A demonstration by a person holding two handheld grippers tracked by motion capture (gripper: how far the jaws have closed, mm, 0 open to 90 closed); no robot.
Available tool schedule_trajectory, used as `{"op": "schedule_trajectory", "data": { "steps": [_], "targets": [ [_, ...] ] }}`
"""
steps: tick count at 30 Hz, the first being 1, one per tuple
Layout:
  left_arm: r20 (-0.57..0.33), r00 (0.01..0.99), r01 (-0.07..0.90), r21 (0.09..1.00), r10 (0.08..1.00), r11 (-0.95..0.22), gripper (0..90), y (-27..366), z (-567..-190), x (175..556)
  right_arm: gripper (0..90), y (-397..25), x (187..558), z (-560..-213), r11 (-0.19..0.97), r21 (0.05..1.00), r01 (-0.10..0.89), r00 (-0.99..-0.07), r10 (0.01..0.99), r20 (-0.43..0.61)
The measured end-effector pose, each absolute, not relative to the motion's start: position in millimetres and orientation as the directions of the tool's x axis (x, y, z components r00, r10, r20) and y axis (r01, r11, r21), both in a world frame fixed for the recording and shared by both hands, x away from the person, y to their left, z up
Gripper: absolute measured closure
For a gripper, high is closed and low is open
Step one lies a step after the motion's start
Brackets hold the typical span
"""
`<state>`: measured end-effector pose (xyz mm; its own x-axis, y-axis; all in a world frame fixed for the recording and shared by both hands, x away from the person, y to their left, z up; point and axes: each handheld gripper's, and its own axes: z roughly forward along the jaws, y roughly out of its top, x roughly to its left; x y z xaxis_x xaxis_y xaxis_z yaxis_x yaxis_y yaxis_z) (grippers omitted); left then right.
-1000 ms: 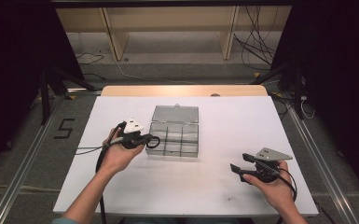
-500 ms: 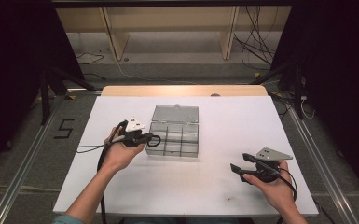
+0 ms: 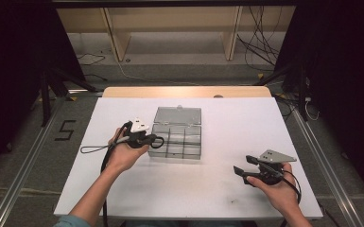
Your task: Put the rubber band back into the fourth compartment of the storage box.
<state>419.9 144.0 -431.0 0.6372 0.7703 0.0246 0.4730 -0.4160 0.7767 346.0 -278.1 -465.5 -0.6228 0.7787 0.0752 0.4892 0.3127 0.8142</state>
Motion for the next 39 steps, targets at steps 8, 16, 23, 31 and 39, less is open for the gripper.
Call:
{"op": "schedule_trajectory", "data": {
  "steps": [8, 16, 23, 31, 39],
  "targets": [
    [0.033, 0.638, 0.476, 0.768, 0.769, -0.428, 88.0, 141.1, -434.5, 423.0, 32.0, -277.9, 346.1, -465.2, 0.313, 0.814, 0.489, -0.624, 0.778, 0.076],
    [0.046, 0.637, 0.472, 0.766, 0.770, -0.436, 88.0, 139.2, -436.4, 424.8, 31.9, -277.2, 346.1, -465.0, 0.315, 0.814, 0.487, -0.627, 0.776, 0.075],
    [0.050, 0.635, 0.475, 0.761, 0.771, -0.441, 88.0, 138.5, -438.2, 426.8, 31.9, -277.0, 345.7, -464.7, 0.316, 0.815, 0.485, -0.628, 0.775, 0.074],
    [0.067, 0.634, 0.478, 0.749, 0.771, -0.458, 88.0, 136.1, -441.1, 428.3, 31.8, -276.6, 346.2, -465.6, 0.316, 0.816, 0.485, -0.629, 0.774, 0.074],
    [0.081, 0.634, 0.484, 0.734, 0.769, -0.477, 88.0, 135.3, -445.8, 430.0, 31.9, -276.6, 346.1, -465.9, 0.312, 0.813, 0.491, -0.625, 0.776, 0.080]
  ]
}}
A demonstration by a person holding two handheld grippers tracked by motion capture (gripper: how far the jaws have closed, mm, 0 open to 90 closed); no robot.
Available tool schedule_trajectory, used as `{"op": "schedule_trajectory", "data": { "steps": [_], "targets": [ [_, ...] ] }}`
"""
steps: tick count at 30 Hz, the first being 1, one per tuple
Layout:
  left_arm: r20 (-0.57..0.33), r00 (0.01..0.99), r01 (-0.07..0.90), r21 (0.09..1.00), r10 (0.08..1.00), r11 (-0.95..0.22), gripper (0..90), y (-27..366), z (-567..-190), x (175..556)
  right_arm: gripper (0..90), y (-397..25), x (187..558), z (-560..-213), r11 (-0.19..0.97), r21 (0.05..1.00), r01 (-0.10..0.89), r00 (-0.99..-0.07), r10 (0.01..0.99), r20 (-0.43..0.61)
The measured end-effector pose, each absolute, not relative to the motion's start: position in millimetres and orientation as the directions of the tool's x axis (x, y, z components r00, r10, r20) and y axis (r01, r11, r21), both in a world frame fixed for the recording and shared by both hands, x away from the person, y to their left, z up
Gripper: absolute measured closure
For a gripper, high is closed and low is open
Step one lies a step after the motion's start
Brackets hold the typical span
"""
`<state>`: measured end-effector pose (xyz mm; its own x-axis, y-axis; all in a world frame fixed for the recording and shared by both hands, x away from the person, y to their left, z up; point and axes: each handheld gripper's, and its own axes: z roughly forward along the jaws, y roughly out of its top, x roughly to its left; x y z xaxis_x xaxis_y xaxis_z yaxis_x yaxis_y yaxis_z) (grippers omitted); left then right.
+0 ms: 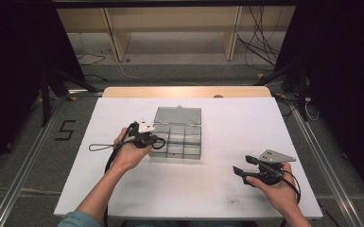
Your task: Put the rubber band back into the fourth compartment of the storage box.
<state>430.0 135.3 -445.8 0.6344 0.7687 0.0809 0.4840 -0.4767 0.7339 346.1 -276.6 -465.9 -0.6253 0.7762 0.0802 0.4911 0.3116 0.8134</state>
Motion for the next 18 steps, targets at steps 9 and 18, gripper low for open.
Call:
{"op": "schedule_trajectory", "data": {
  "steps": [9, 18],
  "targets": [
    [0.094, 0.626, 0.482, 0.733, 0.774, -0.479, 88.0, 136.3, -449.5, 431.0, 31.9, -276.0, 346.8, -466.2, 0.318, 0.814, 0.486, -0.632, 0.771, 0.077],
    [0.115, 0.623, 0.475, 0.730, 0.774, -0.491, 87.9, 133.3, -451.5, 432.6, 31.9, -275.4, 346.7, -465.9, 0.317, 0.814, 0.487, -0.633, 0.770, 0.079]
  ]
}}
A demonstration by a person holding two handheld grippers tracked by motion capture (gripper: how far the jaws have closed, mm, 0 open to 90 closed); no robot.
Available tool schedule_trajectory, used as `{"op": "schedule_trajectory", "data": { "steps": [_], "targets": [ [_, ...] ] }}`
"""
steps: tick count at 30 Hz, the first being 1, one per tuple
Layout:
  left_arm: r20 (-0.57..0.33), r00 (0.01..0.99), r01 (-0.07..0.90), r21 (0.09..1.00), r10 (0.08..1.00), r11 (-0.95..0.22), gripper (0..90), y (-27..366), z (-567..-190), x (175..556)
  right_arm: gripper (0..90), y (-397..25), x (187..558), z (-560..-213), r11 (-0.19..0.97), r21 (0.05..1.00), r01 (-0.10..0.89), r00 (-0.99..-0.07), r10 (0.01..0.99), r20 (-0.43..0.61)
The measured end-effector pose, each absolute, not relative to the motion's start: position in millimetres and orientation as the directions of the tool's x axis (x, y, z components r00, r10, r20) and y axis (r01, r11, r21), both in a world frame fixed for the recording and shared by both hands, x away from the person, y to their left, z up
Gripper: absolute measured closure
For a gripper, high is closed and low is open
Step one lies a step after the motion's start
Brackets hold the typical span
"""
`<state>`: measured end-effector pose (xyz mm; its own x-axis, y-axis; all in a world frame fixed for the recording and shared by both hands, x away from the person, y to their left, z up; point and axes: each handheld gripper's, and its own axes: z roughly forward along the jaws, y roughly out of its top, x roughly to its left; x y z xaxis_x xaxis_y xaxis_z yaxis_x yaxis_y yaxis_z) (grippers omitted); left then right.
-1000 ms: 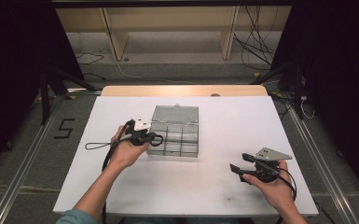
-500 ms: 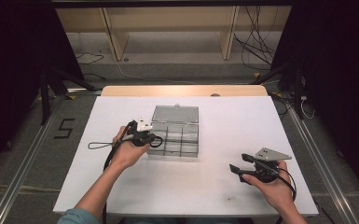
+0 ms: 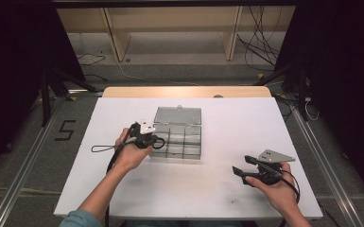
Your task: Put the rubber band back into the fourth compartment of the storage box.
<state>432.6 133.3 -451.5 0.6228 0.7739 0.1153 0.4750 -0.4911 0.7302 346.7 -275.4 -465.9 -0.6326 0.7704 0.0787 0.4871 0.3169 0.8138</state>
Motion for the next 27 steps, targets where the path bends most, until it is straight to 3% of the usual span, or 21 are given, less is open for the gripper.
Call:
{"op": "schedule_trajectory", "data": {
  "steps": [27],
  "targets": [
    [0.219, 0.664, 0.426, 0.674, 0.715, -0.603, 87.4, 127.1, -460.5, 436.1, 31.7, -275.1, 346.6, -465.2, 0.320, 0.814, 0.484, -0.632, 0.772, 0.072]
  ]
}}
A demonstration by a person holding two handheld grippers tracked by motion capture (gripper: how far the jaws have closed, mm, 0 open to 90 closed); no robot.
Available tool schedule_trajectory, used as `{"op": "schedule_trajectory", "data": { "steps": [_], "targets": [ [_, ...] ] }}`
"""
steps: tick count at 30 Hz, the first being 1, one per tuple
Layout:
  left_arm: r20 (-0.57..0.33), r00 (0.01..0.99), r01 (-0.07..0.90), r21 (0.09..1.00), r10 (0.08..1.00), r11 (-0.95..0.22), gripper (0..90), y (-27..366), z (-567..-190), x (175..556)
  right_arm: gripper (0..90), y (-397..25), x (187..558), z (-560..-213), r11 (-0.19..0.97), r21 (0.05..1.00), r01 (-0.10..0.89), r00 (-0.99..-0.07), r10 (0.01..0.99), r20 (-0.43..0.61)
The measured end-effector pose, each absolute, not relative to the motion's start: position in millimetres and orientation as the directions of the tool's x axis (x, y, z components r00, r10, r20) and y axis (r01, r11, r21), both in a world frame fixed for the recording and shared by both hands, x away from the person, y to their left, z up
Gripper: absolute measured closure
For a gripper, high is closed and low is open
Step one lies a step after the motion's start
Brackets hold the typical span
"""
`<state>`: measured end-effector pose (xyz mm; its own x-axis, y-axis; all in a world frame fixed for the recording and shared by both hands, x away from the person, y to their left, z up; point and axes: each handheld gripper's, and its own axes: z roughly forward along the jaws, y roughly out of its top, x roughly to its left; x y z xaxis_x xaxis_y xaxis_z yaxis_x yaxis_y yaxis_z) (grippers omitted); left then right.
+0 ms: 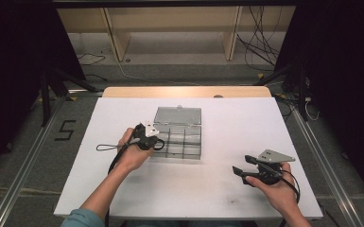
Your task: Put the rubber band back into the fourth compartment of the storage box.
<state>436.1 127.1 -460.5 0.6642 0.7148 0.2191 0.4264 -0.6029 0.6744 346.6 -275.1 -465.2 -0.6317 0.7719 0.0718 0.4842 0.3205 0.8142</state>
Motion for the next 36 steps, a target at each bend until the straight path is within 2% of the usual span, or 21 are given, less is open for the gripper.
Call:
{"op": "schedule_trajectory", "data": {
  "steps": [36],
  "targets": [
    [0.185, 0.696, 0.450, 0.641, 0.694, -0.622, 87.1, 122.0, -468.7, 441.0, 31.1, -275.7, 347.4, -466.7, 0.324, 0.808, 0.491, -0.631, 0.772, 0.074]
  ]
}}
